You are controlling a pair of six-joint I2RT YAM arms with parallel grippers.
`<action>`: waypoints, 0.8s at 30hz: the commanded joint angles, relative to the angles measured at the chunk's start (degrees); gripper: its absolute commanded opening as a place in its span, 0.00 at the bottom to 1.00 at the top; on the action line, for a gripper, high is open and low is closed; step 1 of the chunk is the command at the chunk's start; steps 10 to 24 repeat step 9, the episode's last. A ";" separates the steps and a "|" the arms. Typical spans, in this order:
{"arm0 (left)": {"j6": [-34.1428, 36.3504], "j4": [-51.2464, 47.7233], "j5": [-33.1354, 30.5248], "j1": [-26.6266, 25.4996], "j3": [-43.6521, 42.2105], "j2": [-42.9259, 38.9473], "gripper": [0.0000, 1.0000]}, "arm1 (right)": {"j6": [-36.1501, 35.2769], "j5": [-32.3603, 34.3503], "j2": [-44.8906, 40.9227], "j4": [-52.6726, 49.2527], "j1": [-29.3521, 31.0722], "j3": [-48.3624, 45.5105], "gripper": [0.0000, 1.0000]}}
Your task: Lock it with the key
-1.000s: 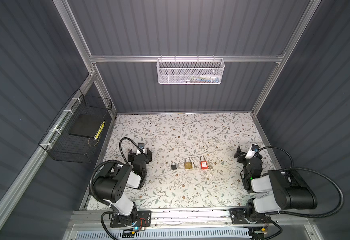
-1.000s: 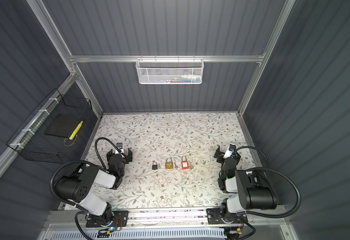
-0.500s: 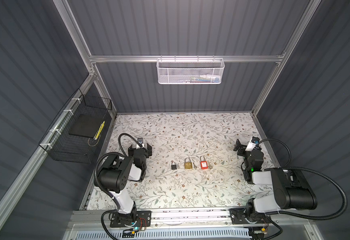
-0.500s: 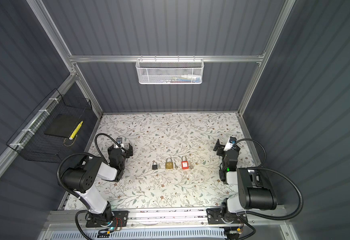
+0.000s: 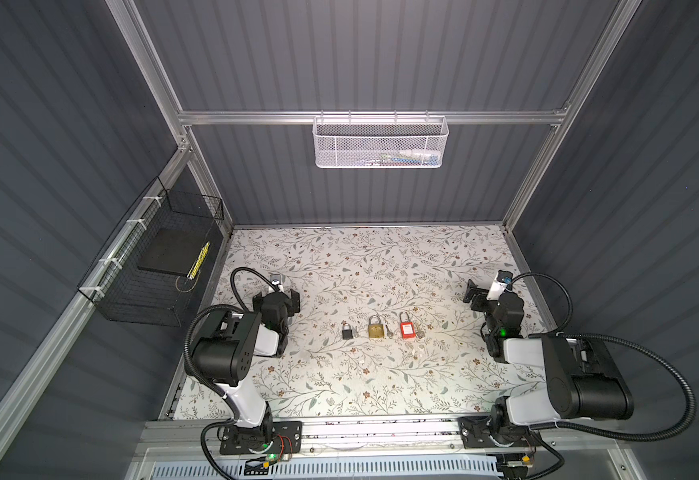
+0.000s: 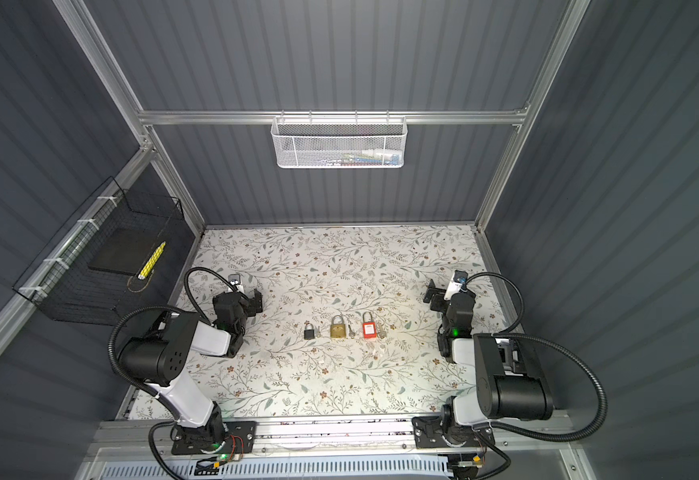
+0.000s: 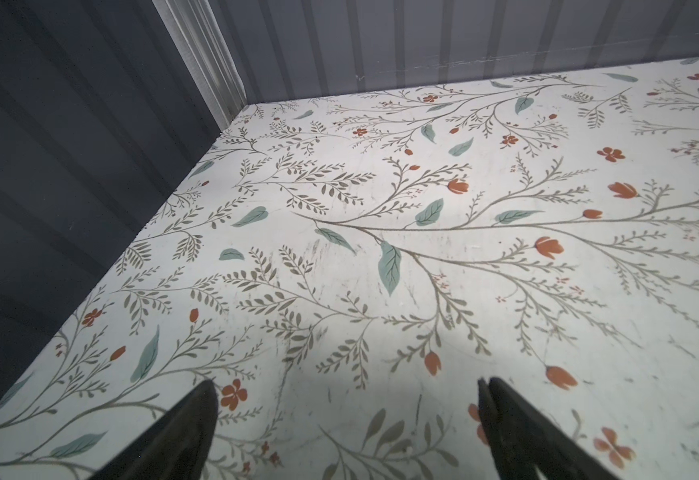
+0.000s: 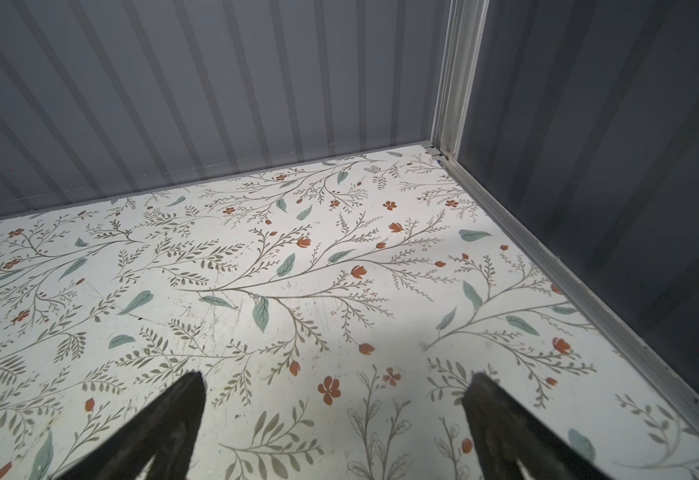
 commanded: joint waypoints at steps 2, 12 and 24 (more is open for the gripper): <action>-0.73 -0.22 0.57 0.10 0.56 -0.74 1.00 | -0.41 -0.13 -0.13 -0.90 -0.12 0.53 0.99; -0.77 1.03 0.14 0.06 -0.18 -0.82 1.00 | -0.90 -0.91 -0.21 -0.85 0.04 0.53 0.99; -0.77 1.03 0.14 0.06 -0.18 -0.82 1.00 | -0.90 -0.91 -0.21 -0.85 0.04 0.53 0.99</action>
